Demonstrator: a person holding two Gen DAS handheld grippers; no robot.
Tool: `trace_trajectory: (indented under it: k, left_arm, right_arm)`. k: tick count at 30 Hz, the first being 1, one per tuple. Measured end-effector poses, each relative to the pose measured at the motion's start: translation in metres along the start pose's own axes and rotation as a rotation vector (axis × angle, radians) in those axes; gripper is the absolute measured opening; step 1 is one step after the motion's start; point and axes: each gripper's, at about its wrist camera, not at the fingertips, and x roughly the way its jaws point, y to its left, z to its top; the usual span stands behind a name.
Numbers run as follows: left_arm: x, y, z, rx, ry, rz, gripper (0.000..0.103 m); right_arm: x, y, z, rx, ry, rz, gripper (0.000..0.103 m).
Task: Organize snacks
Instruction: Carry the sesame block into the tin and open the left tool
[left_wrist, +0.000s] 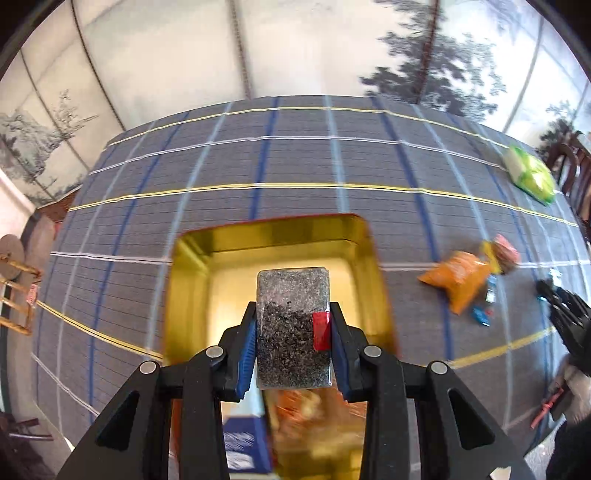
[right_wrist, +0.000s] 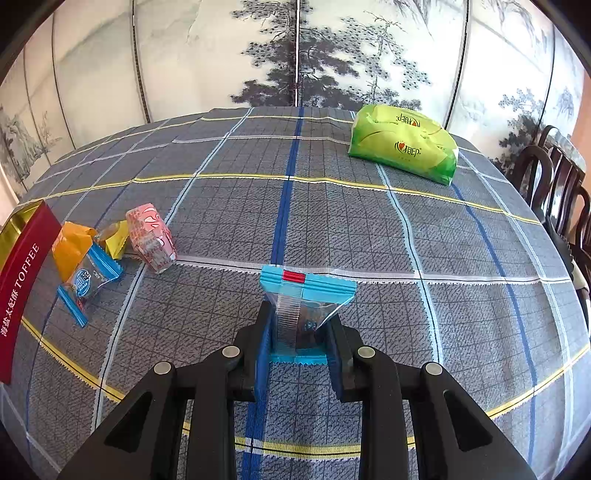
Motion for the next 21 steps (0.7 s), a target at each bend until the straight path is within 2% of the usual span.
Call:
trace_trajectory:
  k: [3,7,21]
  left_arm:
    - [0.016,0.019,0.006,-0.03,0.024,0.024,0.032]
    - [0.039,0.031,0.008,-0.045,0.067,0.015,0.032]
    - [0.076,0.035,0.005,-0.02,0.129,0.07,0.032]
  right_arm:
    - [0.0,0.0,0.0,0.0,0.0,0.0,0.027]
    - [0.0,0.0,0.0,0.0,0.0,0.0,0.027]
    - [0.0,0.0,0.0,0.0,0.0,-0.003,0.027]
